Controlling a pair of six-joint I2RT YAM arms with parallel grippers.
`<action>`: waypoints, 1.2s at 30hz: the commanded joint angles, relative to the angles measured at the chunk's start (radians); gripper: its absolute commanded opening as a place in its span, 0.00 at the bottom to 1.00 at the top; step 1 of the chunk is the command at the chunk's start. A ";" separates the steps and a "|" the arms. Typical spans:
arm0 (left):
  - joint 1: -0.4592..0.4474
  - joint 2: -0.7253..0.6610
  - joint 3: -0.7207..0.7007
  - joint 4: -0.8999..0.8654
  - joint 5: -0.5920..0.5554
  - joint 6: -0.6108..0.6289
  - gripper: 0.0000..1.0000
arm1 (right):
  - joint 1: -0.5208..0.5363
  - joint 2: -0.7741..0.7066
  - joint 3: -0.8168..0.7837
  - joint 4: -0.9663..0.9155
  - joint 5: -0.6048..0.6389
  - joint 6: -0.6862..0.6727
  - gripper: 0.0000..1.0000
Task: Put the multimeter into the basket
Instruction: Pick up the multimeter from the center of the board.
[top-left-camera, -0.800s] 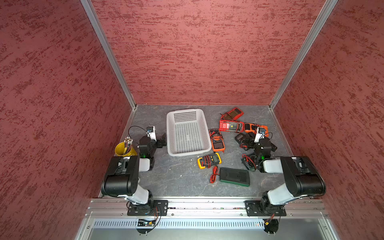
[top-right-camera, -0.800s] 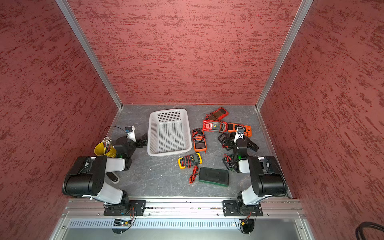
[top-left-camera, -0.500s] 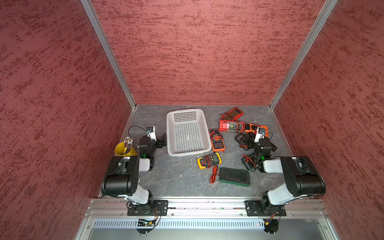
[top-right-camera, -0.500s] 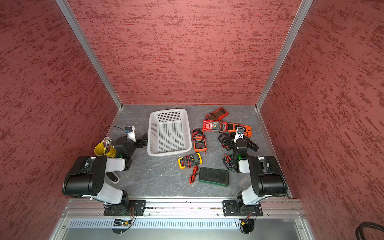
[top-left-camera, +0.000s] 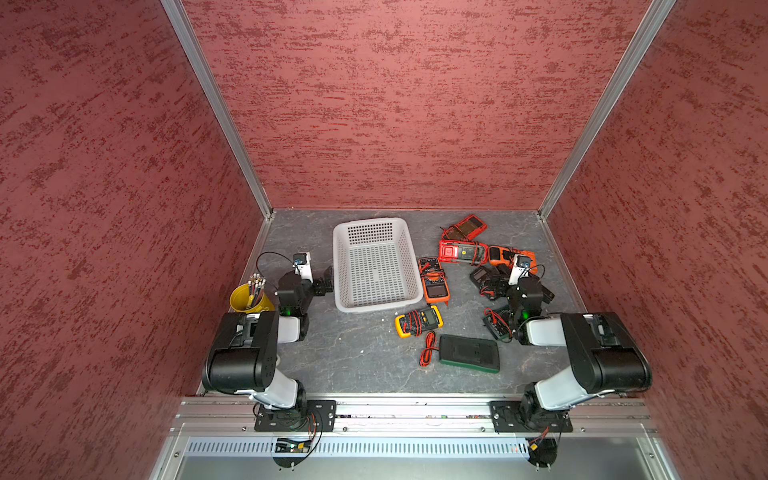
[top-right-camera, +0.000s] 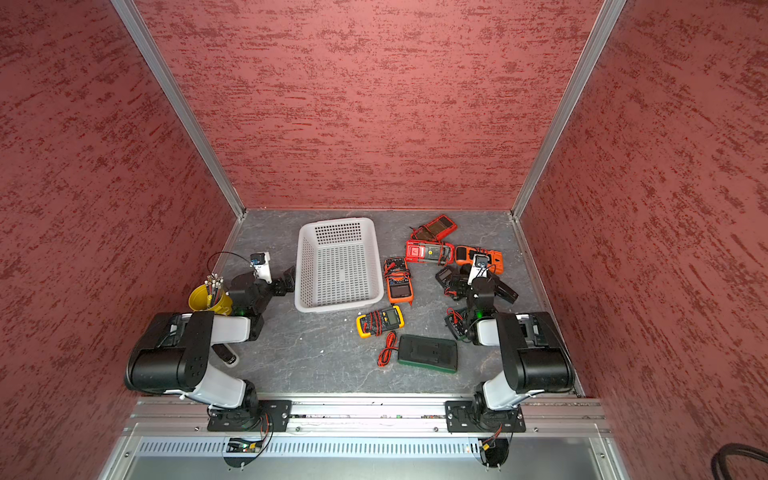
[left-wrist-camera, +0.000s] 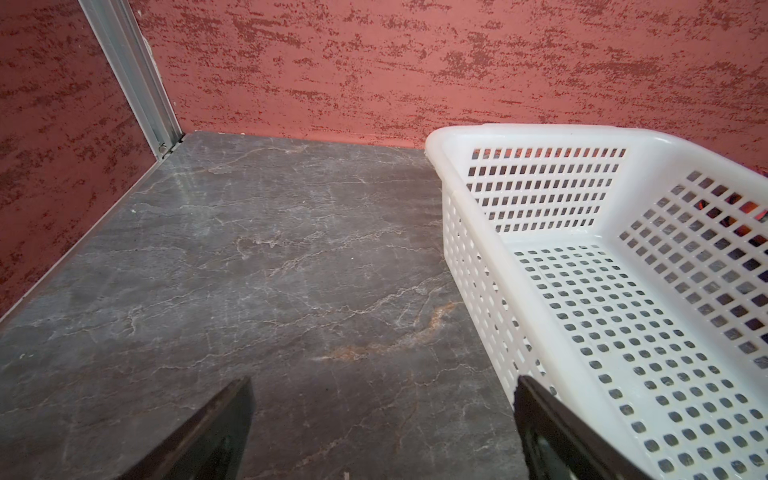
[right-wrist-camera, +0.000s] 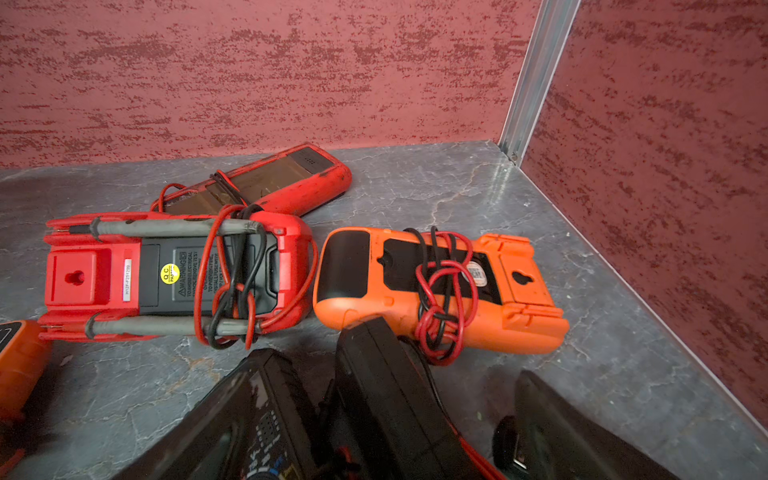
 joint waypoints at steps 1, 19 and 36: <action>0.007 -0.006 0.014 0.014 0.024 -0.006 1.00 | 0.006 -0.005 0.018 0.010 -0.004 0.000 0.99; 0.034 -0.319 0.156 -0.539 -0.015 -0.171 1.00 | 0.008 -0.460 0.165 -0.644 0.114 0.096 0.99; -0.572 -0.451 0.506 -1.106 -0.021 -0.041 1.00 | 0.007 -0.461 0.504 -1.359 0.143 0.409 0.99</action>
